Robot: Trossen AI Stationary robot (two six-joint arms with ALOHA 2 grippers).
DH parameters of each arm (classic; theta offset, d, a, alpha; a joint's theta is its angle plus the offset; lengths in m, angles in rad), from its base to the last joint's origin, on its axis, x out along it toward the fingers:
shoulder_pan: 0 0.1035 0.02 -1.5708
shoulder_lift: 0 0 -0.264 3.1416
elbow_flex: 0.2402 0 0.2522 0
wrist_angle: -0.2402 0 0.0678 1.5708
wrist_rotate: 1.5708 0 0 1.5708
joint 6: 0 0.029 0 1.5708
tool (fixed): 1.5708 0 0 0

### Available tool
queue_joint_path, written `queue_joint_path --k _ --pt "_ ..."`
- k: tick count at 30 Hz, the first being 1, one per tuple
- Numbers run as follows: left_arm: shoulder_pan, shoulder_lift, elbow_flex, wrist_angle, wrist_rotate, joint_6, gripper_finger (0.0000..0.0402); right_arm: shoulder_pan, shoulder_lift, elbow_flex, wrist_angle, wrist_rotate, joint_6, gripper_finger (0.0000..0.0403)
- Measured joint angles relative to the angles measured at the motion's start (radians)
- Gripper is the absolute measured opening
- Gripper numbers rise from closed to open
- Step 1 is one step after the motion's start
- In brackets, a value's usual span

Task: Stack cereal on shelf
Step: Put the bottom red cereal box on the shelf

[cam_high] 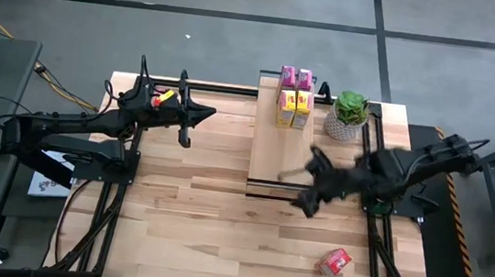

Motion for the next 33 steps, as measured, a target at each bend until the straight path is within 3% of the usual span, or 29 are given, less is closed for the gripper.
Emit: queue_joint_path --k 3,8,11,13,16,23,31,33 --pt "0.000 0.000 0.000 0.000 0.000 0.000 0.0000 0.129 0.001 -0.038 -0.083 -0.031 0.317 0.0316" --pt "0.000 0.000 0.000 -0.001 0.000 0.000 0.0000 0.384 0.012 -0.081 -0.069 -0.037 0.893 0.0316" --pt "0.000 0.000 0.000 -0.001 0.000 0.000 0.0000 0.518 0.042 -0.082 -0.055 -0.015 1.167 0.0316" --pt "0.000 0.000 0.000 -0.001 0.000 0.000 0.0000 0.577 0.065 -0.082 -0.046 -0.036 1.265 0.0316" --pt "0.000 0.000 0.000 -0.001 0.001 0.001 0.0000 0.609 0.107 -0.082 -0.047 -0.072 1.281 0.0316" --pt "0.000 0.000 0.000 0.006 0.001 0.005 0.0000 0.601 0.127 -0.080 0.001 0.063 1.118 0.0316" --pt "0.000 0.000 0.000 0.006 0.001 0.000 0.0000 0.600 0.126 -0.073 -0.024 0.054 1.076 0.0316" --pt "0.000 0.000 0.000 0.006 0.001 0.000 0.0000 0.596 0.126 -0.073 -0.017 0.122 1.002 0.0316"
